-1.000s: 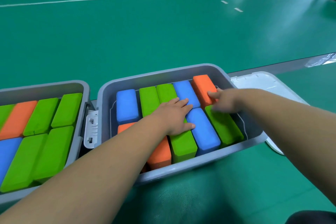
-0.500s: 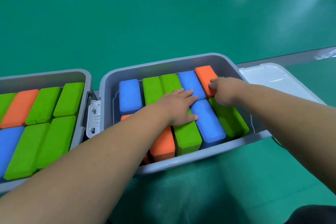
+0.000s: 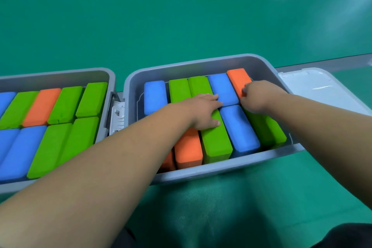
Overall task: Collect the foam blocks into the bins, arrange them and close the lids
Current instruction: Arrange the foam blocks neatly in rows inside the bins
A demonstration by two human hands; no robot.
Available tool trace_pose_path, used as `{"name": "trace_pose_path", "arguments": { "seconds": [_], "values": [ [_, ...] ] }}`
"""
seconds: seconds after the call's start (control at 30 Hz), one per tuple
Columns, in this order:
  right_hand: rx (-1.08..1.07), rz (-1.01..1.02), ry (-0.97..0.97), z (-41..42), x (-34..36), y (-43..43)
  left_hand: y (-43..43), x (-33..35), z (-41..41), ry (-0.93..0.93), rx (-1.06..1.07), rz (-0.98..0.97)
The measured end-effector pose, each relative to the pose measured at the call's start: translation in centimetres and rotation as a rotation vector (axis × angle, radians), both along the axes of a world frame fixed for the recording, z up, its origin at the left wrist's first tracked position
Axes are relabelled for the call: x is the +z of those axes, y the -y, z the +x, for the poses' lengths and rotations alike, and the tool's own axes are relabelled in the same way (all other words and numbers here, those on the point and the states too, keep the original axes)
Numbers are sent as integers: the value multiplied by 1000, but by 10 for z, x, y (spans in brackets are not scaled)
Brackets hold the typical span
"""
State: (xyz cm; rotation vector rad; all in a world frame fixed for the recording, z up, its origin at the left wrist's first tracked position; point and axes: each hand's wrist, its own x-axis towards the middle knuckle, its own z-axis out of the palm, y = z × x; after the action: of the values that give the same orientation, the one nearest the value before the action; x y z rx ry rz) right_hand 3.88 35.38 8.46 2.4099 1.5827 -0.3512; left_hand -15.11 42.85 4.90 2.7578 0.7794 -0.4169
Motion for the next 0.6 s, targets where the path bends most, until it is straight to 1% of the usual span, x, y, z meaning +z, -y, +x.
{"name": "trace_pose_path", "arguments": {
  "seconds": [0.1, 0.23, 0.6],
  "values": [
    [-41, 40, -11, -6, -1, 2, -4, 4, -7, 3, -10, -1],
    [-47, -7, 0, -8, 3, -1, -2, 3, -5, -4, -4, -5],
    [-17, -54, 41, -2, 9, -3, -2, -2, 4, 13, -4, -4]
  ]
}}
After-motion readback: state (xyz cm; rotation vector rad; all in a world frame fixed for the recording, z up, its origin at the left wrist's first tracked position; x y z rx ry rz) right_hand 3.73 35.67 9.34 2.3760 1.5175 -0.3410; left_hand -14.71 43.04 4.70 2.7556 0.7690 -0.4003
